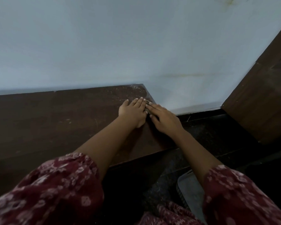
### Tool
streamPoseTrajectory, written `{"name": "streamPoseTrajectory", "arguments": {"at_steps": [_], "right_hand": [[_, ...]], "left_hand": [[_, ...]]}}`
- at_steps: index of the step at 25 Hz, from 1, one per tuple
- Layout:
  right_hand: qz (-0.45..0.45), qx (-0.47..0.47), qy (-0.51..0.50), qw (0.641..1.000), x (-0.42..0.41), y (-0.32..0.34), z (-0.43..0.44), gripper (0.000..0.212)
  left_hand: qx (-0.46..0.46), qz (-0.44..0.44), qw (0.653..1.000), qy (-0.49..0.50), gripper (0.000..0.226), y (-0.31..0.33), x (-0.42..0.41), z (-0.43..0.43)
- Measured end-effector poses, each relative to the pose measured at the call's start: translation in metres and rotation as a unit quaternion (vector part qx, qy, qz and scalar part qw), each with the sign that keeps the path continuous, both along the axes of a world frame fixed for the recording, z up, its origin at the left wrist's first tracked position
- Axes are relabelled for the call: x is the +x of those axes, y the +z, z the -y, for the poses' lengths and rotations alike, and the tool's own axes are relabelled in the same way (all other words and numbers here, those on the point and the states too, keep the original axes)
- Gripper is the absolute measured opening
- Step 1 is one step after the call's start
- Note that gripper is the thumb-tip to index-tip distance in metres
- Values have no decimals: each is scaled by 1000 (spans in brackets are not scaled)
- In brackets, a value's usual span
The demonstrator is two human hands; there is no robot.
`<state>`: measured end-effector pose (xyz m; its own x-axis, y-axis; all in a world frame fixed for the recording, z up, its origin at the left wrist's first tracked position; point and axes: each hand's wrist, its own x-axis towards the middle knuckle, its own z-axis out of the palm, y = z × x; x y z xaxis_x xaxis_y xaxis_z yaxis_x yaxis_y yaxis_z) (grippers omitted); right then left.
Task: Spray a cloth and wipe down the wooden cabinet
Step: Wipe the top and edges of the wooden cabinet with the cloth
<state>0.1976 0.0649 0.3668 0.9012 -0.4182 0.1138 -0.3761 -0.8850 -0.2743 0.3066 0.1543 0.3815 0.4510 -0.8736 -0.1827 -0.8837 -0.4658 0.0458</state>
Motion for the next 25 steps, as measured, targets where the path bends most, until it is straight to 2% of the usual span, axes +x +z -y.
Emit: {"name": "streamPoseTrajectory", "arguments": {"at_steps": [3, 8, 14, 19, 21, 25], "right_hand": [[-5, -5, -4, 1000, 39, 1, -13, 48], [14, -14, 57, 998, 80, -5, -69, 48], [10, -50, 161, 986, 22, -9, -78, 51], [7, -79, 75, 994, -18, -9, -37, 61], [-1, -62, 37, 997, -17, -6, -16, 53], [3, -3, -9, 1000, 14, -9, 19, 52]], "left_hand": [[14, 3, 999, 41, 54, 3, 30, -9], [34, 23, 995, 96, 55, 2, 63, -72], [-13, 7, 996, 92, 57, -2, 14, -112], [-53, -12, 998, 32, 56, -5, -13, -55], [-72, 0, 997, 9, 54, -7, -10, -26], [-106, 16, 994, -38, 50, -7, 17, 21]]}}
